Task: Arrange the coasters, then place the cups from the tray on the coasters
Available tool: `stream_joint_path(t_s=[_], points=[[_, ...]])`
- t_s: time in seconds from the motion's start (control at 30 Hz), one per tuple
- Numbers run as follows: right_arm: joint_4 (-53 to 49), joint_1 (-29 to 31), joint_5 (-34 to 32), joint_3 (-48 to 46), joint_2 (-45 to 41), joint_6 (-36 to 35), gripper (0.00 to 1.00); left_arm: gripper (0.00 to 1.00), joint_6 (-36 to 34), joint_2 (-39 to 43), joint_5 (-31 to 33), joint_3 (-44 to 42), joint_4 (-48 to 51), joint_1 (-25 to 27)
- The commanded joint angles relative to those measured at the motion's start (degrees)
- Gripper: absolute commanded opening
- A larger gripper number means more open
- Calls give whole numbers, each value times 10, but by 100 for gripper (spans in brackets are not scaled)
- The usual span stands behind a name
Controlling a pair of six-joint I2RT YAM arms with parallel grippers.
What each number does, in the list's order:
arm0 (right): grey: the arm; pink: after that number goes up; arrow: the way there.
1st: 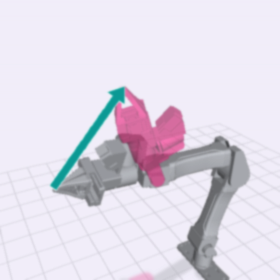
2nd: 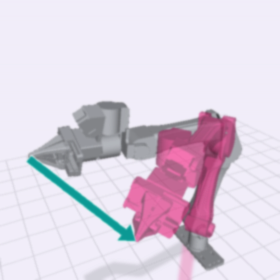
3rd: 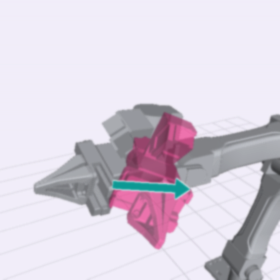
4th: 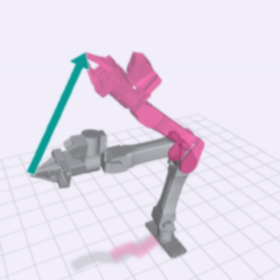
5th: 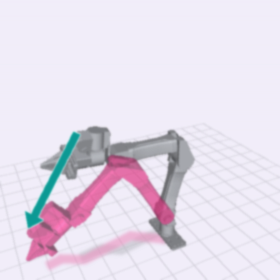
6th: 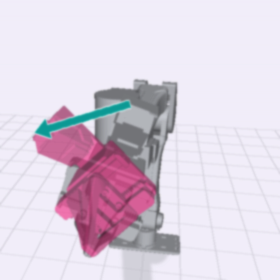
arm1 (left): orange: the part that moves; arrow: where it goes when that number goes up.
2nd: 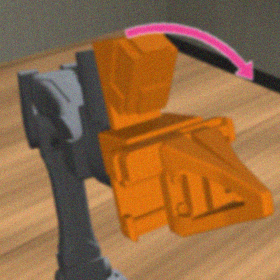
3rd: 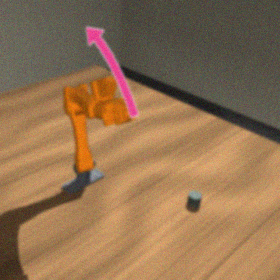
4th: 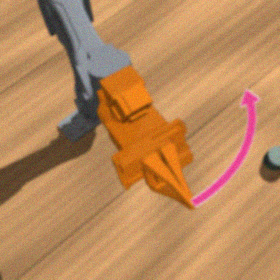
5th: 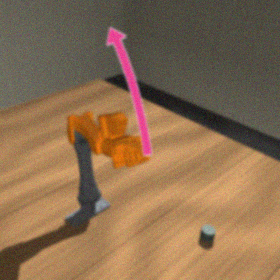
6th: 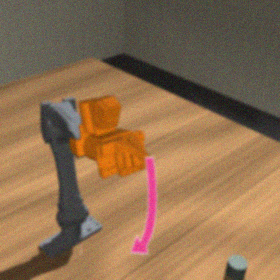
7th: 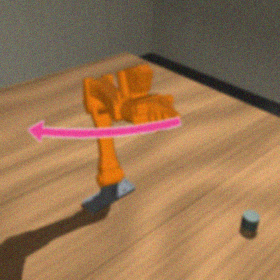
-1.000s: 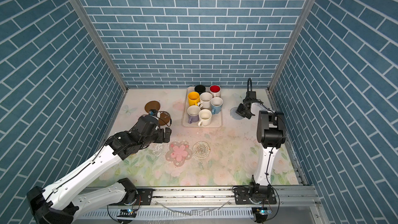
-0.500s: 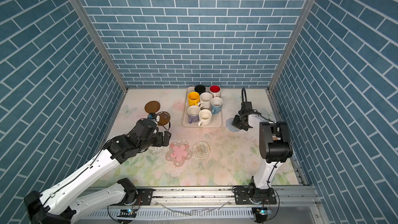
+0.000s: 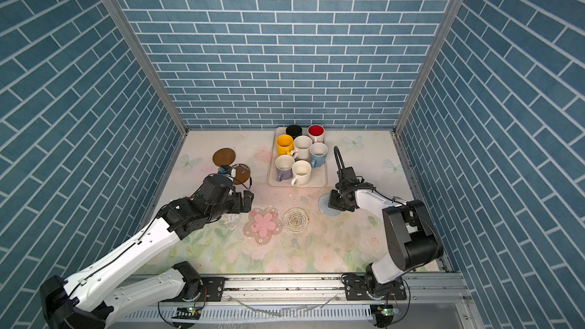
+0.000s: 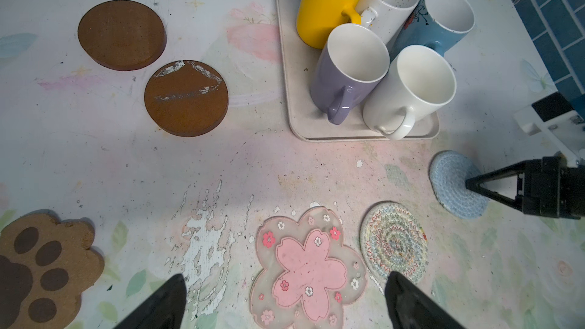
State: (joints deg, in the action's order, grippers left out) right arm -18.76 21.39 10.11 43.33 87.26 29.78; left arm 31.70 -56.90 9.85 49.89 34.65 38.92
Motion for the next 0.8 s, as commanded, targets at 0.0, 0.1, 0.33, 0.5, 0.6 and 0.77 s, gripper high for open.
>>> stream_joint_path(t_s=[0.0,0.1,0.33,0.5,0.6,0.77], points=[[-68,35,-13,-36,-11,14,0,99,13,2,10,-11,-14,-3],[-68,64,-16,-56,-33,27,0,98,18,0,5,-15,-20,-3],[-77,122,-23,-71,-64,55,0,98,22,-5,0,-17,-23,-2],[-94,137,-35,-73,-91,64,0,98,23,0,1,-21,-22,-2],[-106,138,-47,-73,-104,66,0,98,23,2,3,-25,-22,-2],[-117,139,-78,-59,-121,69,0,98,20,-3,5,-25,-26,-2]])
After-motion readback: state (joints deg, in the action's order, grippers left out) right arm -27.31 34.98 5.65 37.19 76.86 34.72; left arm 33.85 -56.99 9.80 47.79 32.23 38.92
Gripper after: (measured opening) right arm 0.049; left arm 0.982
